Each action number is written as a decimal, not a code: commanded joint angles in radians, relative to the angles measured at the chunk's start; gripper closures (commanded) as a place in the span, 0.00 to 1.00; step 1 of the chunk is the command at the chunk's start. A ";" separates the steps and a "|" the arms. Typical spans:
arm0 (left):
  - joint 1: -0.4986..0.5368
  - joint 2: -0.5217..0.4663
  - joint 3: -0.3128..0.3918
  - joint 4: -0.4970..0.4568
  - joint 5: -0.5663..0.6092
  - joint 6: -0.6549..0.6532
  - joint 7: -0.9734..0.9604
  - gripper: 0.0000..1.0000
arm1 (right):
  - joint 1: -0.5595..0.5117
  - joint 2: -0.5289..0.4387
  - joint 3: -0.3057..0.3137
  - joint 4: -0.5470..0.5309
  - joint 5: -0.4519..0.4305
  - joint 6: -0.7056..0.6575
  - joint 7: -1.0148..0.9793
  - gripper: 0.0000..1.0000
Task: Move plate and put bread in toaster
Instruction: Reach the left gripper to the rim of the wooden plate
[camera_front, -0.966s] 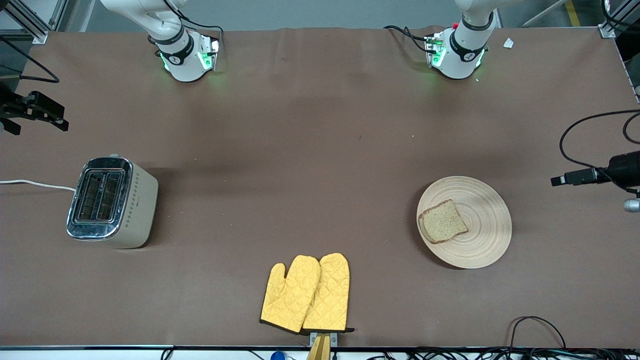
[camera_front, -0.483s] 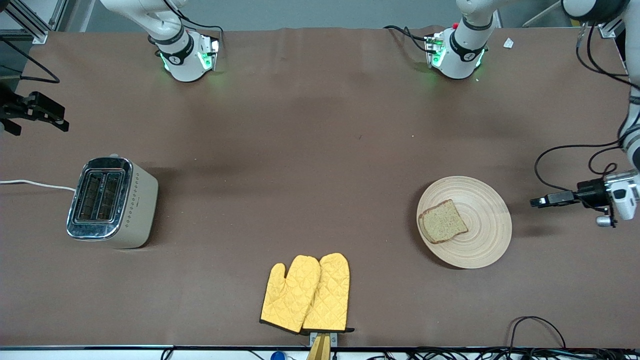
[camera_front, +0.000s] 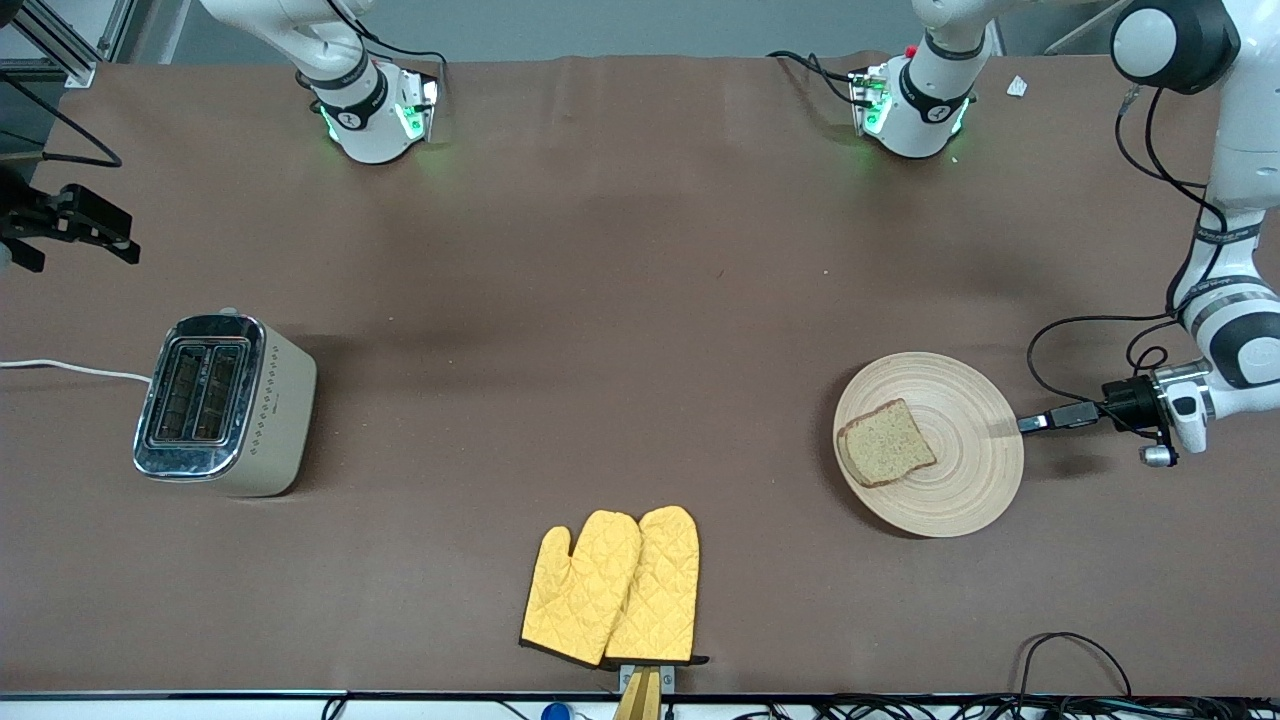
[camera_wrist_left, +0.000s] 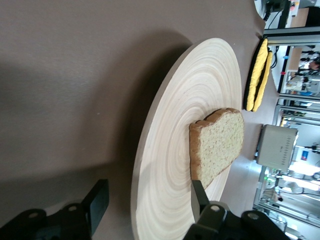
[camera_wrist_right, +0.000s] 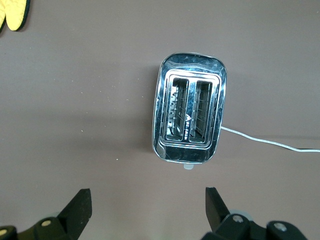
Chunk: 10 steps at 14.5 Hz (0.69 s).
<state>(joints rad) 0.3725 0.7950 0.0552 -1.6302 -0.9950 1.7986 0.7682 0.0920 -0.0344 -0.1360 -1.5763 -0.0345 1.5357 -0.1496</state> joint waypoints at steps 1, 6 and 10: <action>-0.006 0.035 -0.006 0.029 -0.028 0.001 0.005 0.57 | 0.011 -0.022 -0.005 -0.027 0.012 0.012 0.008 0.00; -0.004 0.036 -0.032 0.033 -0.025 -0.001 0.003 0.99 | 0.011 -0.022 -0.005 -0.027 0.012 0.012 0.008 0.00; -0.006 0.029 -0.121 0.062 -0.021 -0.048 -0.010 1.00 | 0.014 -0.021 -0.005 -0.027 0.012 0.012 0.008 0.00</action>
<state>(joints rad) 0.3676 0.8253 -0.0110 -1.5947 -1.0125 1.7861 0.7711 0.0969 -0.0344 -0.1360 -1.5776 -0.0343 1.5357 -0.1495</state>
